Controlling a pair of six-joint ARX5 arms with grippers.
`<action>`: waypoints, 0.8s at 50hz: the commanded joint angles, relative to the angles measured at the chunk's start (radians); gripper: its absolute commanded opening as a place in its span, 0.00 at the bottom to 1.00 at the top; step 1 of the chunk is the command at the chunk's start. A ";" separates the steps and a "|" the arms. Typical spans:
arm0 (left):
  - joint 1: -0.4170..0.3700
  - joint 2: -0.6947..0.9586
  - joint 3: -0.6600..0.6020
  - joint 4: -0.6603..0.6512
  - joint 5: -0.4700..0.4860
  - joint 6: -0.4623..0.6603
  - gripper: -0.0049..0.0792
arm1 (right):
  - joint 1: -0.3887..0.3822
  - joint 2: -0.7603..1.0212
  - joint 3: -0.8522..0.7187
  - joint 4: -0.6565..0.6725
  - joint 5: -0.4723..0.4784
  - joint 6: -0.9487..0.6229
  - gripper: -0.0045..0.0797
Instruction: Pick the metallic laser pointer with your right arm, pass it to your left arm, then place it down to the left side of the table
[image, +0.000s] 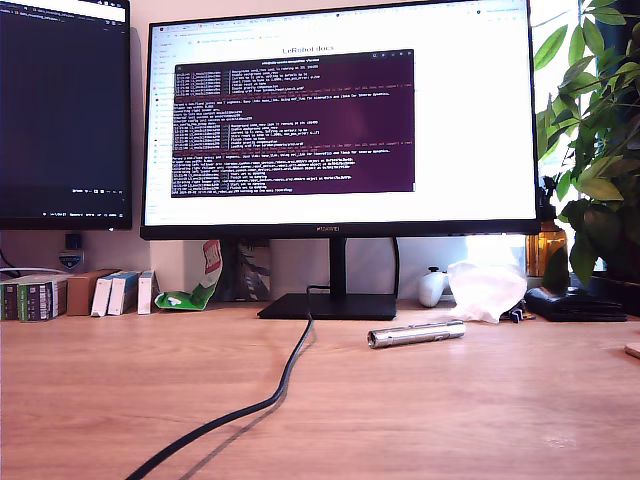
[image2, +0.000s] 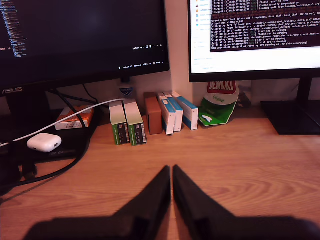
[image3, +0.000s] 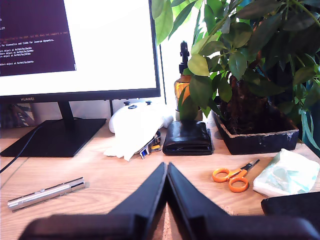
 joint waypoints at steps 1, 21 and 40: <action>-0.003 -0.003 -0.019 0.008 0.002 -0.016 0.03 | 0.003 -0.007 -0.004 0.011 0.000 0.005 0.04; -0.003 -0.003 -0.019 0.053 0.005 -0.016 0.03 | 0.003 -0.007 -0.004 0.088 0.000 0.005 0.04; -0.003 -0.003 -0.019 0.318 0.142 -0.137 0.03 | 0.003 -0.005 0.124 0.166 -0.047 0.071 0.04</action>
